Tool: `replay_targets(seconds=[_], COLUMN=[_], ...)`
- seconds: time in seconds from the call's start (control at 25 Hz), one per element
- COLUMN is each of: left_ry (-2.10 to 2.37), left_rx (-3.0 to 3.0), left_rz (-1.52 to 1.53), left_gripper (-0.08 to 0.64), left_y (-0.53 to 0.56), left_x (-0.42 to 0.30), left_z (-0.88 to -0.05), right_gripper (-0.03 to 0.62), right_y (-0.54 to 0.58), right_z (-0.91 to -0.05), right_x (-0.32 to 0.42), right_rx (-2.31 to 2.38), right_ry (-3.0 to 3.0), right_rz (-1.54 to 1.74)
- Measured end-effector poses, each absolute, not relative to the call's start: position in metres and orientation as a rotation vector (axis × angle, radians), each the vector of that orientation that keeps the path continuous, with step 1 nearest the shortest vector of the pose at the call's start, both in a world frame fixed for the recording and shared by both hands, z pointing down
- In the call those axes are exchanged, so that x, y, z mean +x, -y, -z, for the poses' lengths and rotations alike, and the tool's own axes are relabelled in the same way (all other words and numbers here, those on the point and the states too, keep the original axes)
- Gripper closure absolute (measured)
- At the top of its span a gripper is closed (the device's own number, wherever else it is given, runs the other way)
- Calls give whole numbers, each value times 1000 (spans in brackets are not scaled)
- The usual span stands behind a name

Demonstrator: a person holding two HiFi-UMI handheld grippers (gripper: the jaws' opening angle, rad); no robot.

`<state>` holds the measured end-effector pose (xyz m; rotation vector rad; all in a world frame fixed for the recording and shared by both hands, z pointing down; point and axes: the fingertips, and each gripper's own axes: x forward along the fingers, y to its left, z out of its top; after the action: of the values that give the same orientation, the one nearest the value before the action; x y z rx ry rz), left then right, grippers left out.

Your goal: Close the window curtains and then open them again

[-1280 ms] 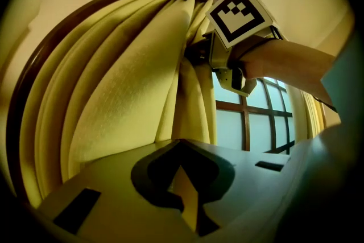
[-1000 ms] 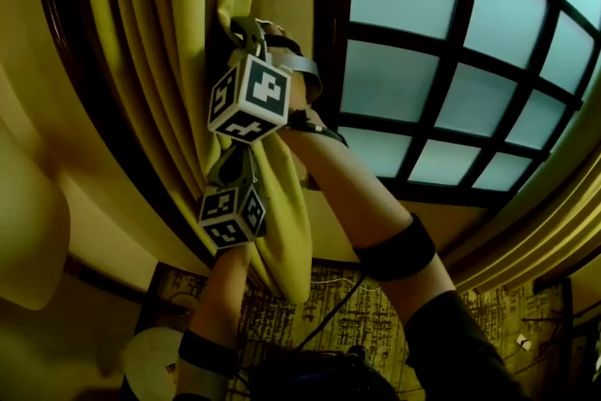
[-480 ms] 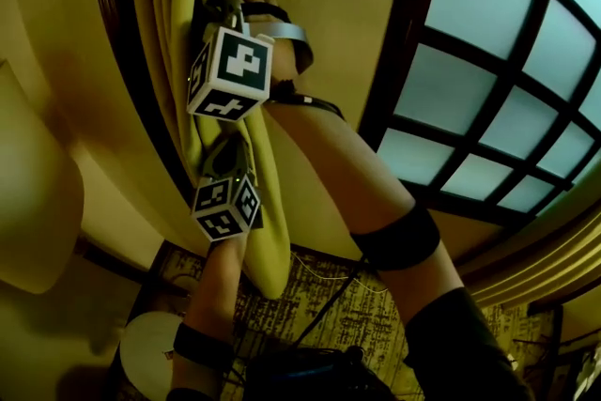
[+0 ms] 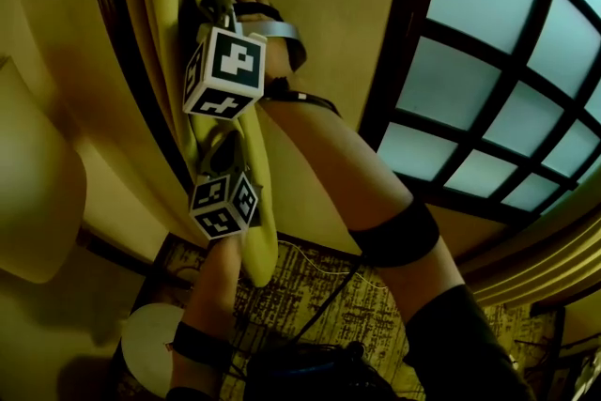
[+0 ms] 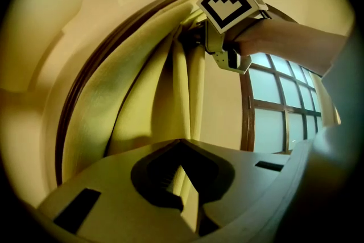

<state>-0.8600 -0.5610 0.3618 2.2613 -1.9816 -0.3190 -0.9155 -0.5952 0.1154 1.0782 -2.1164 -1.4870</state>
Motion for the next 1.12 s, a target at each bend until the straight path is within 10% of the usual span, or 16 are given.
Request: replay_targets(seconds=[0.4,0.56,1.12], left_ry=[1980,1987,1787], left_rx=[2278,2296,2387], left_rz=[253,210,-49], left_gripper=[552,552,552], left_y=[534,517,446], left_x=[-771,-710,-544], left_z=[-357,-359,-436], right_gripper=[500,380,434], right_y=[585,571,492], right_z=[-124,-140,-322], right_x=[-792,-711,-420], right_rx=[1172,1161,1391], right_ry=[2388,2543,2606], right_rz=[1221,1023,352])
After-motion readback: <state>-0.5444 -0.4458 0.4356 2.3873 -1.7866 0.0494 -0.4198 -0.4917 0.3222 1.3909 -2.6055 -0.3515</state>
